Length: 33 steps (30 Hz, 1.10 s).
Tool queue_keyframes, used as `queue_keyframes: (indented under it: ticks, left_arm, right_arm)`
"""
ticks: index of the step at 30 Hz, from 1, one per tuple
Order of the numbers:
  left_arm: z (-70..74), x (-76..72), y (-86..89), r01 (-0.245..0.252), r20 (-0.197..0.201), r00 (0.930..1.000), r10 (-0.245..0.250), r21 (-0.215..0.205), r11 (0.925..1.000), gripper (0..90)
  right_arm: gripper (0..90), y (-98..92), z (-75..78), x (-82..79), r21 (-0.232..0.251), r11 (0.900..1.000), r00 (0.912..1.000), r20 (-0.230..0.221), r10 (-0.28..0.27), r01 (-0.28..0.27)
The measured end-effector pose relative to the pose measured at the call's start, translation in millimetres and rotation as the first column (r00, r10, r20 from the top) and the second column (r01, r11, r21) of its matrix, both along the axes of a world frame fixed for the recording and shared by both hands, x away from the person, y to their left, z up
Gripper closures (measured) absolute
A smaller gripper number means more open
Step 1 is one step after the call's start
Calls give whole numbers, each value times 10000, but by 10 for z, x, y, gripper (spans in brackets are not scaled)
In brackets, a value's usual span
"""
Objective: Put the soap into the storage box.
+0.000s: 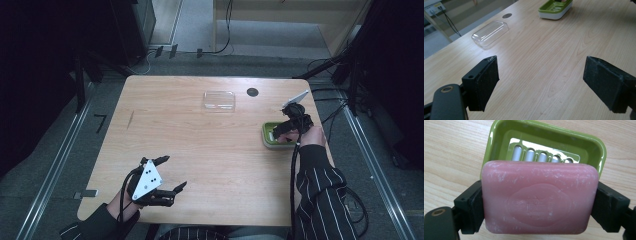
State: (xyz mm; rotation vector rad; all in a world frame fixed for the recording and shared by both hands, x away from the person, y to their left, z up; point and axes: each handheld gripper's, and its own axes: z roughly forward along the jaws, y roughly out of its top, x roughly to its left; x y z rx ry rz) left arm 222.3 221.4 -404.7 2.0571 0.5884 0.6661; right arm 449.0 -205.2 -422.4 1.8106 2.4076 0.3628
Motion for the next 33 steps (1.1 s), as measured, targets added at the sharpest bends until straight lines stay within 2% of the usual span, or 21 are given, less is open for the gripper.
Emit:
queue_keyframes:
  ticks: [5,16,27,33]
  left_arm:
    - [0,0,1,-5,-1,10000,5,-13,10000,140]
    - [-1,-3,5,-18,-4,10000,18,-20,10000,140]
    - [1,-14,24,-92,6,10000,92,-9,10000,140]
    - [0,-22,32,-111,21,9999,111,-9,9999,140]
  right_arm:
    - [134,12,-33,46,-65,9999,9999,6,-132,132]
    - [134,-10,-97,99,225,9990,9992,-36,-390,391]
    - [135,17,-145,144,162,9980,9980,138,-618,615]
    - [134,41,-185,165,167,9967,9968,88,-795,793]
